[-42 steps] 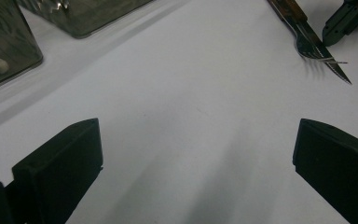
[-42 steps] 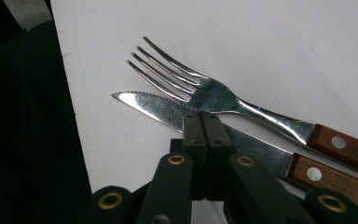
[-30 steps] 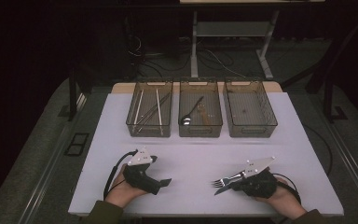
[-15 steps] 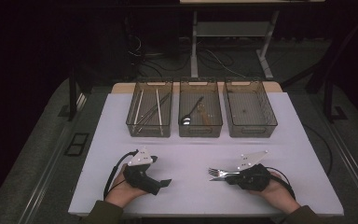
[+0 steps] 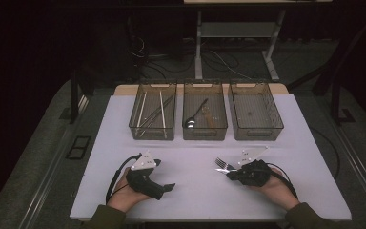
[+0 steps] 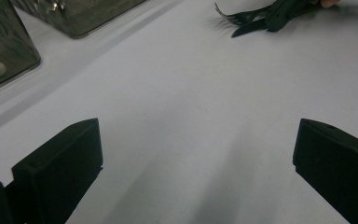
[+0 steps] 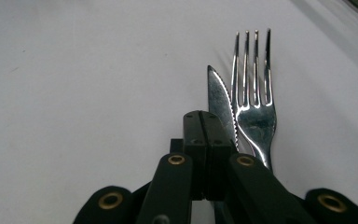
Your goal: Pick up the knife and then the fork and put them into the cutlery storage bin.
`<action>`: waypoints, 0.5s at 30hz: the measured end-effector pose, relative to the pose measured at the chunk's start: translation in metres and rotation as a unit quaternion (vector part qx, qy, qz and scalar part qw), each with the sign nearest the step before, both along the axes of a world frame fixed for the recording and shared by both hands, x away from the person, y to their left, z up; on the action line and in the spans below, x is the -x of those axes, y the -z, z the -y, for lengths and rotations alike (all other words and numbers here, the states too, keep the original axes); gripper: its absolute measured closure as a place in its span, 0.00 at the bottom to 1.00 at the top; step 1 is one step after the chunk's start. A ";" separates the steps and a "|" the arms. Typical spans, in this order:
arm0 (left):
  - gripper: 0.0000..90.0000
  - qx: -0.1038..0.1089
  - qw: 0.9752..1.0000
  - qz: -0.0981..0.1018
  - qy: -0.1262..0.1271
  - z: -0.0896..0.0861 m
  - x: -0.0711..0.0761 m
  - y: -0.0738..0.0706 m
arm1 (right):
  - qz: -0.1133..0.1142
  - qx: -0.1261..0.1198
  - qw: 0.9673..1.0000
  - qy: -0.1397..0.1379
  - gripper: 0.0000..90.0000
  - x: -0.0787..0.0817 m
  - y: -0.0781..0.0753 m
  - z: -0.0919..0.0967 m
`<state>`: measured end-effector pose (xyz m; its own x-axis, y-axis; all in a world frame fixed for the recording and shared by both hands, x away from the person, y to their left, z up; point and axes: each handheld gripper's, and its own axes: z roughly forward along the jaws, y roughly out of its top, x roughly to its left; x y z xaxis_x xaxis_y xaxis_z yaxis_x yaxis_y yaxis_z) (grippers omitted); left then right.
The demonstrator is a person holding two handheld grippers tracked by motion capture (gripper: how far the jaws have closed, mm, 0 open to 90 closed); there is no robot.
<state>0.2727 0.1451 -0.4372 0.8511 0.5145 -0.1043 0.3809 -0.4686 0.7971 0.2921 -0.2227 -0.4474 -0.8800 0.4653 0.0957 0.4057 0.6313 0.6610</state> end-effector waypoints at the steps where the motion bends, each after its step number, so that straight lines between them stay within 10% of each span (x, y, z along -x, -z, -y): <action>1: 0.00 0.001 1.000 0.000 0.000 0.000 0.000 0.000 | -0.001 0.000 1.000 0.002 1.00 0.000 0.000 0.000; 10: 0.00 0.000 1.000 0.000 0.003 0.000 0.000 0.000 | 0.002 -0.019 1.000 0.017 0.84 0.000 -0.020 0.018; 15: 0.00 0.000 1.000 0.000 0.004 0.001 0.000 0.000 | 0.010 0.011 0.999 0.040 0.78 -0.003 -0.032 0.036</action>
